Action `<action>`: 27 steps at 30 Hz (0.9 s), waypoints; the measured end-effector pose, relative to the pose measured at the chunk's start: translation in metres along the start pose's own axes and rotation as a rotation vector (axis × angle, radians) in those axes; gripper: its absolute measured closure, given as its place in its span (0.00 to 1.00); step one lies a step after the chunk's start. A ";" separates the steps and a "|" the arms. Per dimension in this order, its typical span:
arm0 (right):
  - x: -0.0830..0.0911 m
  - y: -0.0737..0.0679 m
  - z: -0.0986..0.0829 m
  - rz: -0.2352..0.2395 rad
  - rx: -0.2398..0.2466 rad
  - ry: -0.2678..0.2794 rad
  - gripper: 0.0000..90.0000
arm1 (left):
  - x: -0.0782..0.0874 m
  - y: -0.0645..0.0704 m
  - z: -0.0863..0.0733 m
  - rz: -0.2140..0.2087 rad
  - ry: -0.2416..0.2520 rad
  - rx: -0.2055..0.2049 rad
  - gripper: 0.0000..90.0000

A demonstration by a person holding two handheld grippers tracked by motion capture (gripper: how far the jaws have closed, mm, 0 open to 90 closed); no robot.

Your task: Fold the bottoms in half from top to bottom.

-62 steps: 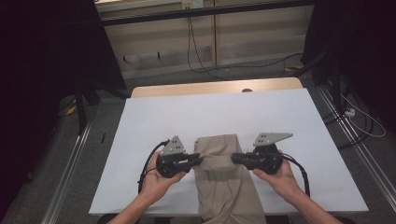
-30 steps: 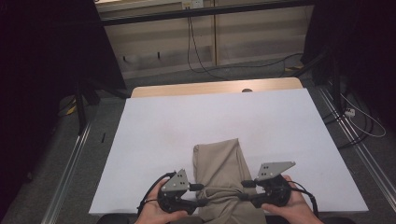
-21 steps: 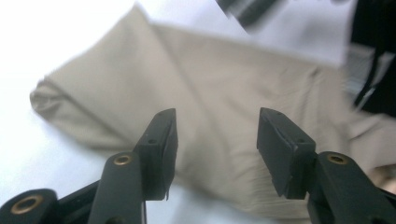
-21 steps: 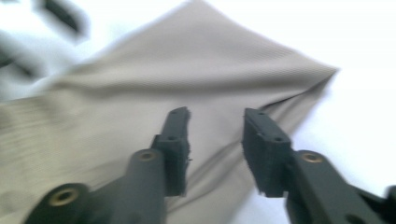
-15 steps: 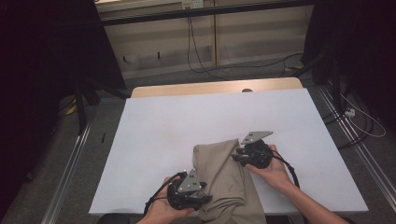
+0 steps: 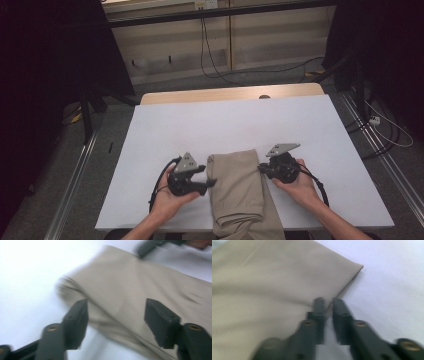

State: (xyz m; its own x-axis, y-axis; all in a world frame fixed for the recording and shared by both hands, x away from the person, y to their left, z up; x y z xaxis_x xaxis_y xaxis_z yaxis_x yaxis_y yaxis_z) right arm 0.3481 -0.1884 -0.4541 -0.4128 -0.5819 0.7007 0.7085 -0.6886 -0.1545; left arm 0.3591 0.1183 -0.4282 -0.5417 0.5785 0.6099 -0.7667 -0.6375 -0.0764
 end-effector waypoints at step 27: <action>-0.043 0.041 0.034 0.074 -0.017 0.049 0.55 | -0.070 -0.036 0.011 -0.037 -0.064 0.108 0.42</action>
State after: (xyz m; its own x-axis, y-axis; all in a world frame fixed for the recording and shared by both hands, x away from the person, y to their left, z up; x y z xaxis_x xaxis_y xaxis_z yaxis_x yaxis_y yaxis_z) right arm 0.4145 -0.1767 -0.4667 -0.3877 -0.6515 0.6521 0.7281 -0.6502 -0.2168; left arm 0.4285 0.0955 -0.4591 -0.4877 0.5713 0.6601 -0.7423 -0.6694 0.0309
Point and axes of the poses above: each handheld gripper's, and its own axes: x roughly backward along the jaws, z roughly out of its top, y roughly to its right, the point moved 1 cm from there along -x, roughly forward along the jaws, and after that the axes turned 9 degrees about z, right-handed, at the moved point
